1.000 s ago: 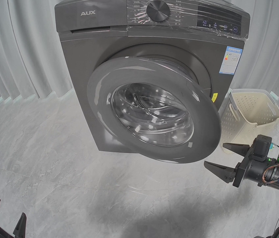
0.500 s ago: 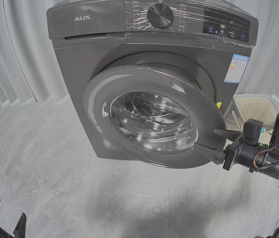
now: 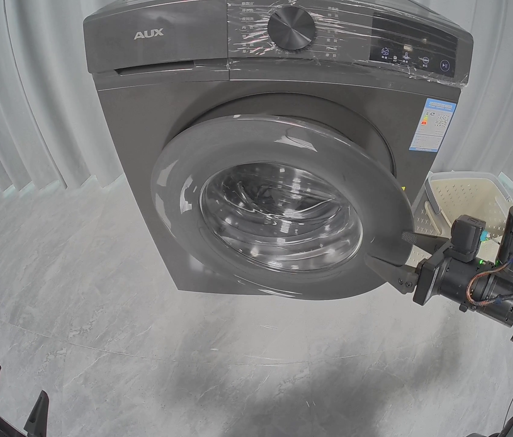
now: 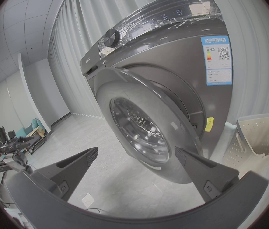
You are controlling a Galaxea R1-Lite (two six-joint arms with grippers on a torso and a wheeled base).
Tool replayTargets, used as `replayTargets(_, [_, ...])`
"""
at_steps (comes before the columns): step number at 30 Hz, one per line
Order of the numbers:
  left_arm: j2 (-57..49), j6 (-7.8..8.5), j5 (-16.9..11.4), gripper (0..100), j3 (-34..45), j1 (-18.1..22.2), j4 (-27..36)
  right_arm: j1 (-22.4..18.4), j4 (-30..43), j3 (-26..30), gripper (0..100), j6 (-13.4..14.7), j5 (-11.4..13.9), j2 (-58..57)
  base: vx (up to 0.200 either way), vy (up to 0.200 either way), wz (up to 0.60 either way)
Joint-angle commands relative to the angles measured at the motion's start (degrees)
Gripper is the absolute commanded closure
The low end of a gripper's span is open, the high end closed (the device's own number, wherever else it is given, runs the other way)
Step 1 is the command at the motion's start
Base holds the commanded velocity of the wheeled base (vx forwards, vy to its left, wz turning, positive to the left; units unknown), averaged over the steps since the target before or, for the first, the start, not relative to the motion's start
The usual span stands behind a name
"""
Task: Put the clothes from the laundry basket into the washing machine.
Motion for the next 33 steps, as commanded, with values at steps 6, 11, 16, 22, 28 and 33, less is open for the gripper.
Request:
replayTargets(6, [-0.90, 0.02, -0.02, 0, 0.84, -0.06, 0.02, 3.80, -0.07, 4.64, 0, -0.41, 0.32, -0.82, 0.000, 0.000, 0.00])
replayTargets(11, [-0.90, 0.02, -0.02, 0, 0.84, -0.06, 0.02, 4.07, -0.16, 3.76, 0, -0.23, 0.23, -0.29, 0.200, 0.000, 0.00])
replayTargets(16, [-0.90, 0.02, 0.07, 0, 0.84, 0.03, 0.02, 3.98, -0.16, 2.62, 0, -0.14, 0.23, -0.20, 0.200, 0.000, 0.00])
replayTargets(22, [-0.90, 0.02, -0.02, 0, 0.84, -0.06, 0.02, 3.10, -0.51, -0.89, 0, -0.05, -0.21, 0.50, 0.067, 0.000, 0.00])
replayTargets(28, [-0.90, 0.02, -0.02, 0, 0.84, -0.06, 0.02, 3.89, -2.09, 2.45, 0, -0.32, -2.50, 0.41, 0.000, 0.000, 0.00])
replayTargets(33, [-0.90, 0.02, -0.02, 0, 0.84, -0.06, 0.11, 7.67, -2.09, 6.22, 0, -0.23, -2.32, -0.11, 0.000, 0.000, 0.00])
